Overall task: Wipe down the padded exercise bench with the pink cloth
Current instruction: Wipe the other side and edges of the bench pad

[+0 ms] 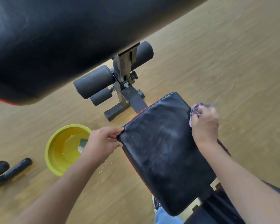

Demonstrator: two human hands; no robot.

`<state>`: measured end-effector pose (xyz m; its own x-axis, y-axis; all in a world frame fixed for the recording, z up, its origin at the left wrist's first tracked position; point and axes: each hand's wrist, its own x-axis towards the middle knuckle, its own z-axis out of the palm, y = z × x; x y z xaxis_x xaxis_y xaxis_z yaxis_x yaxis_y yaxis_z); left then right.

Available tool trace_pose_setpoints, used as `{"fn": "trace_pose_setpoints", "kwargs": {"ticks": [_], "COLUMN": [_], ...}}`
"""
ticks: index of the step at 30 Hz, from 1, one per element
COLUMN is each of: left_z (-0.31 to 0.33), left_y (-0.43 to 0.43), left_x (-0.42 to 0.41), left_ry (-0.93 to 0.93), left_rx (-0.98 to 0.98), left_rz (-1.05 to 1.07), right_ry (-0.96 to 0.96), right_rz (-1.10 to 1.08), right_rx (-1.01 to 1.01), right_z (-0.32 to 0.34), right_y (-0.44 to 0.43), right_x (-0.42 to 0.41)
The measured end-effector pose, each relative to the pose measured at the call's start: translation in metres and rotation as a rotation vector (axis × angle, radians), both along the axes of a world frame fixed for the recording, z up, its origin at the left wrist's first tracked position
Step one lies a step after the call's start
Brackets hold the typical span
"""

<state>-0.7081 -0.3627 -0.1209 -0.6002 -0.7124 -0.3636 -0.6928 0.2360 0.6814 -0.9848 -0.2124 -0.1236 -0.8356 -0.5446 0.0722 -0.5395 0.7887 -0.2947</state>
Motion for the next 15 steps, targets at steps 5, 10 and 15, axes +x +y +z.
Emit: {"fn": "trace_pose_setpoints", "kwargs": {"ticks": [5,10,15], "left_z": [0.000,-0.002,0.001], "left_y": [0.000,-0.001,0.000], "left_x": [-0.003,-0.003,-0.004], "left_ry": [-0.015,-0.037,-0.043], "left_rx": [-0.008,-0.018,-0.028], "left_rz": [-0.006,-0.012,-0.020], "right_ry": [-0.264,-0.042,-0.012], "right_rz": [0.816,1.524,0.585], "right_rx": [0.034,0.158,-0.004], "right_z": [-0.004,0.009,0.018], "right_y": [0.042,0.028,0.006], "right_x": [0.148,0.091,0.000]}}
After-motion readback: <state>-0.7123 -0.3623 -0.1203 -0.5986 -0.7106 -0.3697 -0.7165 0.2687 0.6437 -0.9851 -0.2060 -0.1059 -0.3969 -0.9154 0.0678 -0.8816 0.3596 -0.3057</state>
